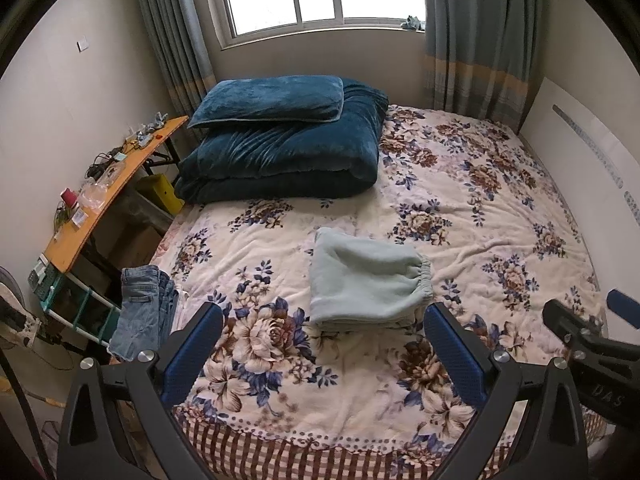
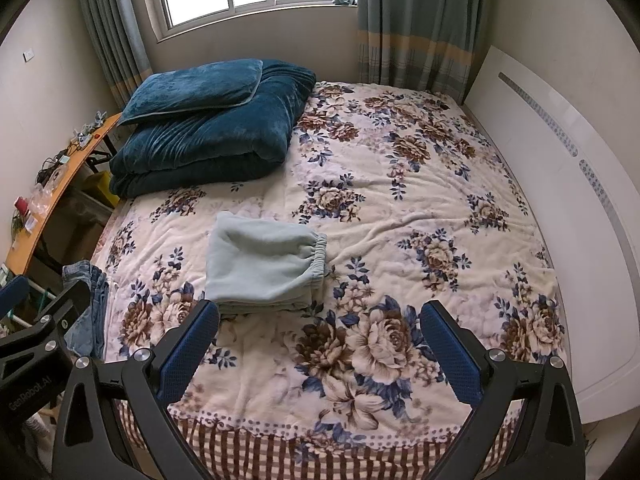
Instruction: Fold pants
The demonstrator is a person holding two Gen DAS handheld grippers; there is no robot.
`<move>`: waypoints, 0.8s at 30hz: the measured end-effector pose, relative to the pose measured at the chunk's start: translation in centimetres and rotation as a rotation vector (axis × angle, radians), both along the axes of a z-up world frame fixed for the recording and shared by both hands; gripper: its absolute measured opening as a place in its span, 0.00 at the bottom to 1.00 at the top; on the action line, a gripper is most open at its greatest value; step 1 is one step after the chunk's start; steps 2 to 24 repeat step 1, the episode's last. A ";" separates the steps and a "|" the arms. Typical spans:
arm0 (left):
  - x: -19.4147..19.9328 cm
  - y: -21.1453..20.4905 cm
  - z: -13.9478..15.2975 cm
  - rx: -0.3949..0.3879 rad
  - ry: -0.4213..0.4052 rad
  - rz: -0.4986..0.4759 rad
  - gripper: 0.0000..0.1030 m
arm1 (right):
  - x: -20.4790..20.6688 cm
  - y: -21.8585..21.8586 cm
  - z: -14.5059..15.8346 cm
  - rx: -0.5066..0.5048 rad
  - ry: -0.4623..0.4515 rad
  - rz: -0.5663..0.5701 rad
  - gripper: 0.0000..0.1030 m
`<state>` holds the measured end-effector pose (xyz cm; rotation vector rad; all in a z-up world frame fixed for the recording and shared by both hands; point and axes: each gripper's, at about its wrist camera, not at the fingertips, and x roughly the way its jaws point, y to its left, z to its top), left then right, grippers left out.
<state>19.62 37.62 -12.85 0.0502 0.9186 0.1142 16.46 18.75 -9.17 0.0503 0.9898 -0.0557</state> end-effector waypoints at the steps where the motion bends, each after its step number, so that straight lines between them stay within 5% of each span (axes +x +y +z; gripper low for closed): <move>1: 0.1 0.3 0.1 0.001 -0.001 0.000 1.00 | 0.1 -0.3 0.1 -0.001 0.000 0.002 1.00; 24: 0.1 0.3 0.1 0.001 -0.001 0.000 1.00 | 0.1 -0.3 0.1 -0.001 0.000 0.002 1.00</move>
